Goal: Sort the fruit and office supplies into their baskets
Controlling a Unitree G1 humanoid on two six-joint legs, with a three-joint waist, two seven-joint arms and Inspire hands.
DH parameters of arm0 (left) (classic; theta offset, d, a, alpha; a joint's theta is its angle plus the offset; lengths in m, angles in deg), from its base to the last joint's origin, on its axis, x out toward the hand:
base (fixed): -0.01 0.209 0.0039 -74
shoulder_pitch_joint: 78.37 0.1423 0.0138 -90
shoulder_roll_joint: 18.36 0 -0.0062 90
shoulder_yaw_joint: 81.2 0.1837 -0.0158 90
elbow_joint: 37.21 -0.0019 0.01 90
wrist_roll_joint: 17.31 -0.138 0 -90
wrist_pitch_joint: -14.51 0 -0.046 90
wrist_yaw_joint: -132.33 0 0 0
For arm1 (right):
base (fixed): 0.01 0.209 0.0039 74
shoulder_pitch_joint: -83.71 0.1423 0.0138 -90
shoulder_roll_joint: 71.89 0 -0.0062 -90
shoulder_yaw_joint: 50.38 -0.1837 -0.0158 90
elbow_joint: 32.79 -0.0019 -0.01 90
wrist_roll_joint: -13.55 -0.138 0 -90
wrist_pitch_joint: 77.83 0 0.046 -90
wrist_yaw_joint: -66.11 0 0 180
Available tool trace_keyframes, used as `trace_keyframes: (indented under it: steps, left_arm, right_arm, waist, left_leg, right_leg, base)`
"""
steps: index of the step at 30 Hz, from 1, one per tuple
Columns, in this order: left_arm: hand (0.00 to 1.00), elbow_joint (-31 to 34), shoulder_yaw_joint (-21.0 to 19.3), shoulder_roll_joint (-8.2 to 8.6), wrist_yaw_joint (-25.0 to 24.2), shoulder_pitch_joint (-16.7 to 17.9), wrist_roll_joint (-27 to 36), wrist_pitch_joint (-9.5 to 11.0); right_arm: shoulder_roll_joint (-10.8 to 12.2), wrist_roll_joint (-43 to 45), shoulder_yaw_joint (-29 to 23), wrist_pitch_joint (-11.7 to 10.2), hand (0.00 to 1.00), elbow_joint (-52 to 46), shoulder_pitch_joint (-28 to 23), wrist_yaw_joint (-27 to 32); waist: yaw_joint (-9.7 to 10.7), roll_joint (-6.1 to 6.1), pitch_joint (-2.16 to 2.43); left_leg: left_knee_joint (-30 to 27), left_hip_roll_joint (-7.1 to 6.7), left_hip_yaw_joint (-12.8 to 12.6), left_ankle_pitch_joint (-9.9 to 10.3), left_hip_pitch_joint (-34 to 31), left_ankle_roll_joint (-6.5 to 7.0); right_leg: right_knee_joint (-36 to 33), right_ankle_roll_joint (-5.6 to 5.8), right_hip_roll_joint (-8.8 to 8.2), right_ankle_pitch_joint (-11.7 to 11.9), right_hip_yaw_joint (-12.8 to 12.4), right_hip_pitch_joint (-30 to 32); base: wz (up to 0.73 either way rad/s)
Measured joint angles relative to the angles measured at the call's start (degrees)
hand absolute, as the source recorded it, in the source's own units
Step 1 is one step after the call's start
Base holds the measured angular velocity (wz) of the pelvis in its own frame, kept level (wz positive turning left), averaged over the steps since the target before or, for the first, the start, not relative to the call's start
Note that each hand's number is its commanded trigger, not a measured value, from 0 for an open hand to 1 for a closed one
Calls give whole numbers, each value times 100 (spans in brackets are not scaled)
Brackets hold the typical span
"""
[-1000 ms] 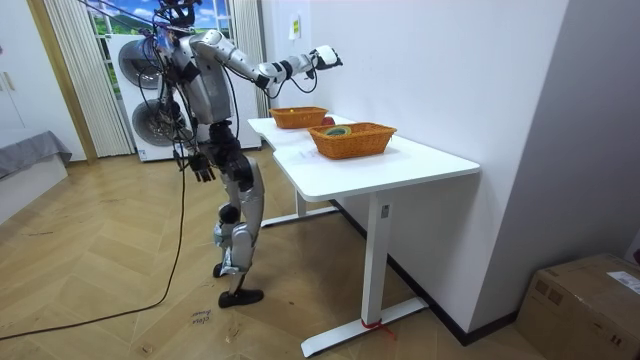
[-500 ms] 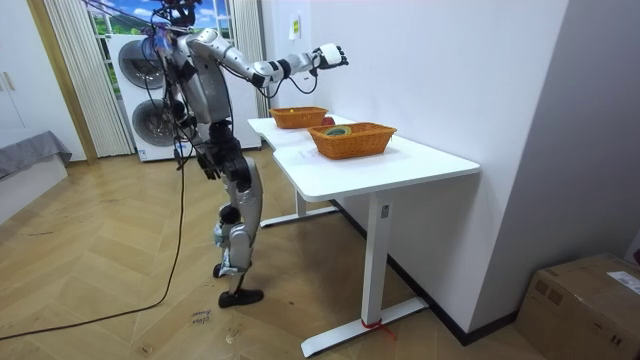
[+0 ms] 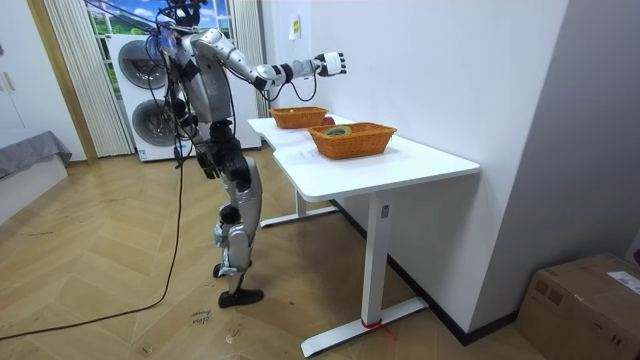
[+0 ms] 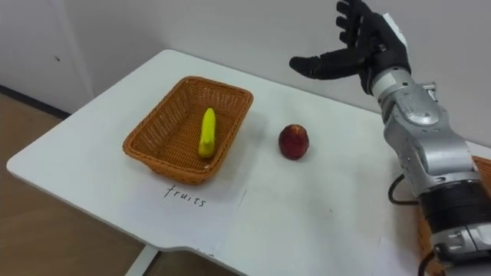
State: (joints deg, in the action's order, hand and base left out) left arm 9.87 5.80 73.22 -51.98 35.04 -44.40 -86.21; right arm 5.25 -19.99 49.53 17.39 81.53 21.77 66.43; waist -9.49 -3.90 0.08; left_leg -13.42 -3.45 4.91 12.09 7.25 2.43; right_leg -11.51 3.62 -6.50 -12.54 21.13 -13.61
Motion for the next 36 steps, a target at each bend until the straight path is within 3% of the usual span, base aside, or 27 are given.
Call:
trace_keyframes:
  steps: [6, 9, 14, 19, 26, 36]
  left_arm:
    - [0, 14, 9, 27, 2, 1, 2, -96]
    - [0, 23, 18, 27, -34, 16, -7, -121]
    - [0, 28, 136, 43, -22, 46, 5, -131]
    - [0, 26, 425, 51, -13, 101, -2, -125]
    - [0, 21, 425, 54, -36, 349, -1, -68]
    - [0, 13, 435, 88, -81, 394, 5, -36]
  right_arm:
    - [56, -71, 0, 15, 0, -7, -379, -41]
    - [120, -22, 2, 60, 0, 25, -527, -97]
    - [257, 14, 6, 60, 0, 352, -572, -183]
    - [274, 5, -9, 60, 0, 560, -574, -173]
    - [273, 35, -92, 57, 0, 652, -581, -165]
    - [272, 44, -107, -7, 0, 950, -594, -298]
  waist:
    - [11, 125, 17]
    - [32, 197, 49]
    - [118, 216, 24]
    - [138, 231, 28]
    - [132, 264, 14]
    - [111, 288, -3]
  left_leg:
    - [-22, 5, 5, 0, -117, -1]
    - [-20, 4, 17, -1, -118, -2]
    - [-26, 1, 34, -3, -96, -3]
    - [-95, -13, 72, -4, -269, -3]
    - [-116, -9, 78, -8, -270, -1]
    - [-115, -5, 86, -7, -282, -1]
  right_leg:
    - [-7, -12, 6, 7, 21, 74]
    - [-7, -13, 4, 8, 41, 66]
    - [-7, -12, -5, 8, 135, 8]
    - [-30, -13, -17, 7, 167, 153]
    - [-34, -9, -39, 5, 260, 163]
    - [-35, -9, -39, 4, 277, 145]
  base:
    - [1]
    - [3]
    - [8]
    - [3]
    - [0]
    - [0]
